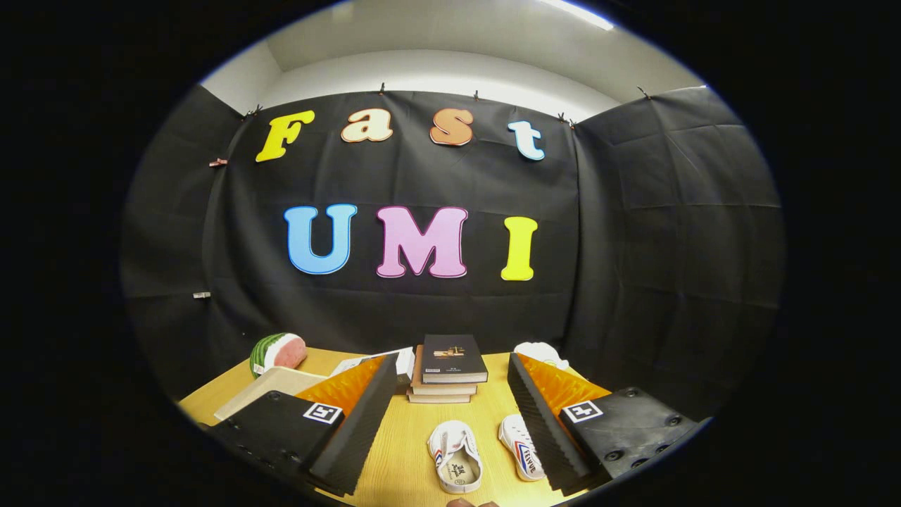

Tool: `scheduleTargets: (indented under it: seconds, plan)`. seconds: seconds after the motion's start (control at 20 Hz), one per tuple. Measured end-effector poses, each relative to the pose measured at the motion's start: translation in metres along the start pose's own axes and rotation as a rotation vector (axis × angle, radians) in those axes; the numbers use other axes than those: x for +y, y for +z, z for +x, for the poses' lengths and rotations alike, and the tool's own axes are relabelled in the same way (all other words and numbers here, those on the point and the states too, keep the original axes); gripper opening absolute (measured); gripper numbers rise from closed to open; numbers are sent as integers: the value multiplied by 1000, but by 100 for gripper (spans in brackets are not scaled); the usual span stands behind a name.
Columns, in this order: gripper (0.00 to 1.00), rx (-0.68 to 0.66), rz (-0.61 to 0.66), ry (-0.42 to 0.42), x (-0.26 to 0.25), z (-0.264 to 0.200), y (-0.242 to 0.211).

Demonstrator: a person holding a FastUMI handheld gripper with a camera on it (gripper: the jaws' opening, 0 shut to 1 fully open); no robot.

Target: Open the storage box then place both shoes into the box .Put the left shoe in first, then the right shoe, with the right side of both shoes facing outward in a uniform manner.

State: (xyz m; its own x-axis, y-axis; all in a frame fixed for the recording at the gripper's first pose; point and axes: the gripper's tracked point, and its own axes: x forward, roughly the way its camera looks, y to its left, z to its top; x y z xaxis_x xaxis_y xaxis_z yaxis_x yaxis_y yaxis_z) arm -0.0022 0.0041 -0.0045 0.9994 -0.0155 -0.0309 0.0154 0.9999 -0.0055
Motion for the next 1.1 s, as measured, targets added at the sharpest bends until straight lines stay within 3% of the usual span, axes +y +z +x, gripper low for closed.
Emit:
scheduleTargets:
  seconds: [0.3, 0.55, 0.75, 0.95, 1.1]
  plan:
    - [97, 10, -28, -32, -12, -4, 0]
    - [97, 59, 1, -6, -6, -4, -8]
    - [97, 194, 62, 62, 9, 4, -33]
    - [97, 325, 117, 187, 27, 10, -62]
    - [98, 480, 235, 291, 45, 17, -95]
